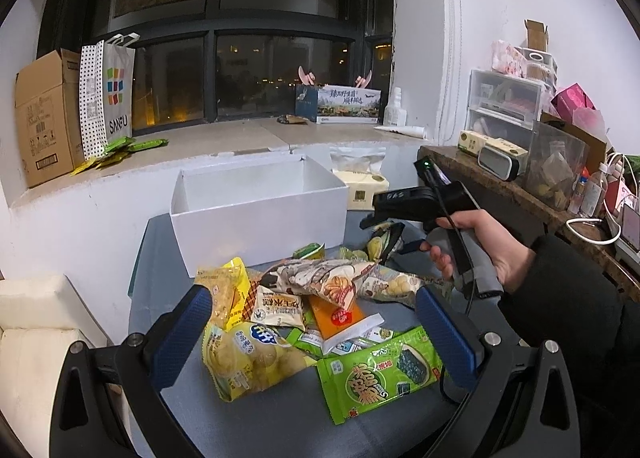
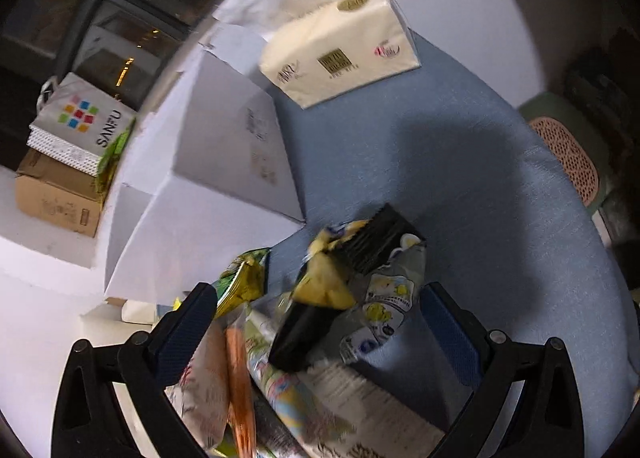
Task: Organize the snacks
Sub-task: 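Grasp the black-and-yellow chip bag with the right gripper while the left grasps a printed bread bag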
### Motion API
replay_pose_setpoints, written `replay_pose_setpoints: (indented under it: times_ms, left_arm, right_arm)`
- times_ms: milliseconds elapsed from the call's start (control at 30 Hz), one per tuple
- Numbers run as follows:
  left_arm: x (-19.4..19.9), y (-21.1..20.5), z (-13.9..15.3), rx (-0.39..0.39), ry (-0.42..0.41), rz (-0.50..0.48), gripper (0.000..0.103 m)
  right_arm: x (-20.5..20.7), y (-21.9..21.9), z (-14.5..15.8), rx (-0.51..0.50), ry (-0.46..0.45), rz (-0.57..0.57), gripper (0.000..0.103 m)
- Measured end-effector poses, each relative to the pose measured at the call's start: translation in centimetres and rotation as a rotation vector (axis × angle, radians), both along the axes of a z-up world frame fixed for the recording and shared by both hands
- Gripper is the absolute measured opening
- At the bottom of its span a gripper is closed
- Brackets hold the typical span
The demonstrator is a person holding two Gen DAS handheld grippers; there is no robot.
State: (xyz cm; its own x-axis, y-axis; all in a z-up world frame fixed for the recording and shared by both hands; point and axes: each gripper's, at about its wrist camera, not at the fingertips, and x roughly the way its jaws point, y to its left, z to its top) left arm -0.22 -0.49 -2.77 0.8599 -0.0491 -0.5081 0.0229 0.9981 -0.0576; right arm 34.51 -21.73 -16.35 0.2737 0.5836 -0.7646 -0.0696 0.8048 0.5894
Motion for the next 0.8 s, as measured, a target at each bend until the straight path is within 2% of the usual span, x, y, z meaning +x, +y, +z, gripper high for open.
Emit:
replay_pose_setpoints:
  times_ms: [67,100,200,267,467,567,667,733,800]
  left_arm:
    - [0.3,-0.1,-0.4,0.006,0.012,0.005,0.103]
    - [0.4,-0.2,-0.5,0.008,0.016,0.003,0.103]
    - [0.9,-0.2,-1.0,-0.010,0.035,-0.014,0.103]
    - [1.8,-0.1,-1.5,-0.055,0.066,-0.033,0.103]
    - [6.9,0.2,-3.4,-0.274,0.200,-0.064,0.103]
    - [10.3,0.7,-4.9,-0.364,0.282,-0.017,0.103]
    - [13.7,1.4,-6.7,-0.472,0.384,0.045,0.103]
    - [15.9,1.6,-7.7,-0.531,0.442,0.086,0.103]
    - [17.6,1.8,-8.8,-0.554,0.488,0.113,0.103]
  right_arm:
    - [0.5,0.4,-0.6,-0.030,0.015,0.014,0.076]
    - [0.6,0.6,-1.0,-0.053,0.026,0.021,0.059]
    - [0.4,0.3,-1.1,-0.024,0.018,0.038,0.053]
    - [-0.2,-0.1,-0.4,-0.019,-0.020,0.046,0.053]
    - [-5.0,-2.7,5.8,0.006,-0.287,0.078,0.051]
    - [-8.0,-4.5,9.2,0.046,-0.417,0.091,0.051]
    - [-11.2,-6.0,12.0,0.033,-0.540,0.093,0.051]
    - [-13.2,-7.1,13.4,0.031,-0.601,0.092,0.051]
    - [-14.5,-8.0,14.1,0.042,-0.644,0.091,0.051]
